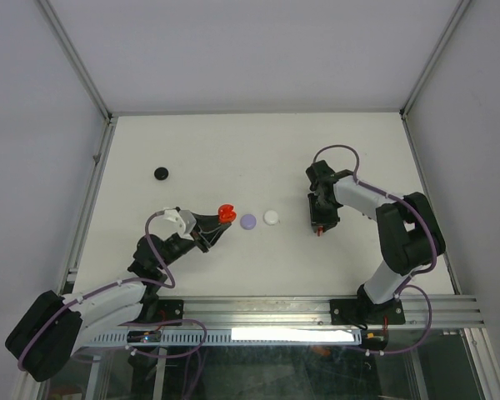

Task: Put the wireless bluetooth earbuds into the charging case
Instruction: Pick up the earbud from the center of the board.

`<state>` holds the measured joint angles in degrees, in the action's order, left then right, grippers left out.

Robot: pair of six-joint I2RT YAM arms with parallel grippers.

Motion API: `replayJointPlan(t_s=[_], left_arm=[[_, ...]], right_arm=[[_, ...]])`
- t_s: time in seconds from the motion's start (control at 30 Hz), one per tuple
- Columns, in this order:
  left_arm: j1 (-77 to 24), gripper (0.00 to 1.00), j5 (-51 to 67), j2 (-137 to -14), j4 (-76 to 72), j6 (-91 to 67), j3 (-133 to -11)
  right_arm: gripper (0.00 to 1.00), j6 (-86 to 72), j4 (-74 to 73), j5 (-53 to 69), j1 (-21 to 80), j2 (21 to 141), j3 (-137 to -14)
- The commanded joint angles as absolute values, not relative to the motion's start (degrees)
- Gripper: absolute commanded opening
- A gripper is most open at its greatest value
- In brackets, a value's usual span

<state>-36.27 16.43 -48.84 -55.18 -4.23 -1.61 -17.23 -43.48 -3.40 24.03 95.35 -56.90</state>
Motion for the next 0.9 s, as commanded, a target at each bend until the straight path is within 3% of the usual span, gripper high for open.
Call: replayJointPlan(t_s=[0.0, 0.5, 0.87], left_arm=[[-35.76, 0.0, 18.27, -49.37, -56.37, -6.45, -3.49], [-35.77, 0.0, 21.88, -51.0, -57.45, -5.82, -4.78], [-35.73, 0.0, 23.64, -53.9, -64.24, -4.4, -5.24]], right_arm=[[0.32, -15.61, -42.0, -2.43, 24.11, 97.97, -56.56], [0.17, -14.8, -39.35, -1.03, 24.6, 93.7, -56.79], [0.14, -17.51, -32.75, -3.43, 32.11, 80.57, -57.29]])
